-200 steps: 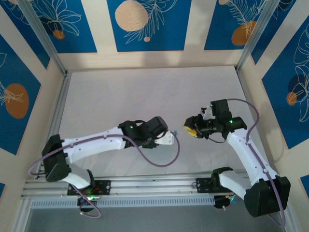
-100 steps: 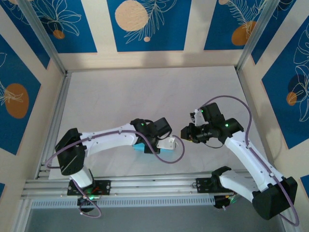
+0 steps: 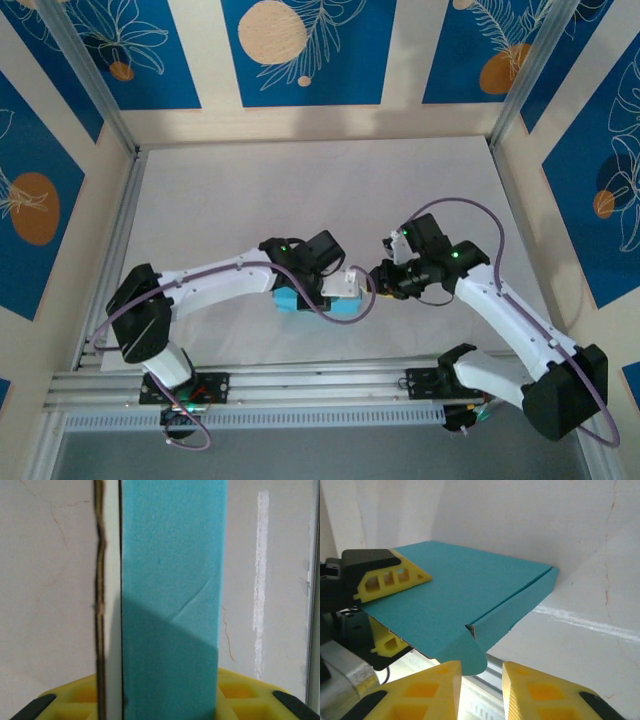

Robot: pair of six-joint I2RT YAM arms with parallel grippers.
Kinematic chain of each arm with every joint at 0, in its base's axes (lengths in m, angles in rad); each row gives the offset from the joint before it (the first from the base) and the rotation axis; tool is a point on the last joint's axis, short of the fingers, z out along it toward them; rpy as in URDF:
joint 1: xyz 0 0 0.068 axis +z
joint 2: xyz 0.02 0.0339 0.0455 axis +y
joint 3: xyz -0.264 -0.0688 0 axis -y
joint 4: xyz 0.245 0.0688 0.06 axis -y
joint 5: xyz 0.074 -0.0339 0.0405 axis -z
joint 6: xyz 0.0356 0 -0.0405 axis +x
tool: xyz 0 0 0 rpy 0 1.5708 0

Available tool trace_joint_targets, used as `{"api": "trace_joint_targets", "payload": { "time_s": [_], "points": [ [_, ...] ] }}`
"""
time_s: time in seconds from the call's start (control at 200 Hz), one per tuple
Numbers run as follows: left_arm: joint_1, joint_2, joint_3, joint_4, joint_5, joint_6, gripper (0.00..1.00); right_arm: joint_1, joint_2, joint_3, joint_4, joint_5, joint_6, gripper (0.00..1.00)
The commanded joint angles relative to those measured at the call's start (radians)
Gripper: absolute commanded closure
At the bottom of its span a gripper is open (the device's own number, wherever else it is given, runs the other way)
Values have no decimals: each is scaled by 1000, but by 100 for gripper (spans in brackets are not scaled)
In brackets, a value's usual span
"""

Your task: Fold the paper box

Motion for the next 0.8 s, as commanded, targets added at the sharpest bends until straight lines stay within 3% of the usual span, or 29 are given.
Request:
{"api": "trace_joint_targets", "payload": {
  "time_s": [0.0, 0.32, 0.795],
  "points": [
    [25, -13, 16, -40, 99, -3, 65, 35, 24, 45, -28, 61, -57, 70],
    [42, 13, 38, -64, 146, -10, 65, 96, 31, 68, 4, 91, -118, 58],
    [45, 11, 29, -52, 130, -12, 67, 69, 17, 79, 44, -45, -49, 68]
  ]
}}
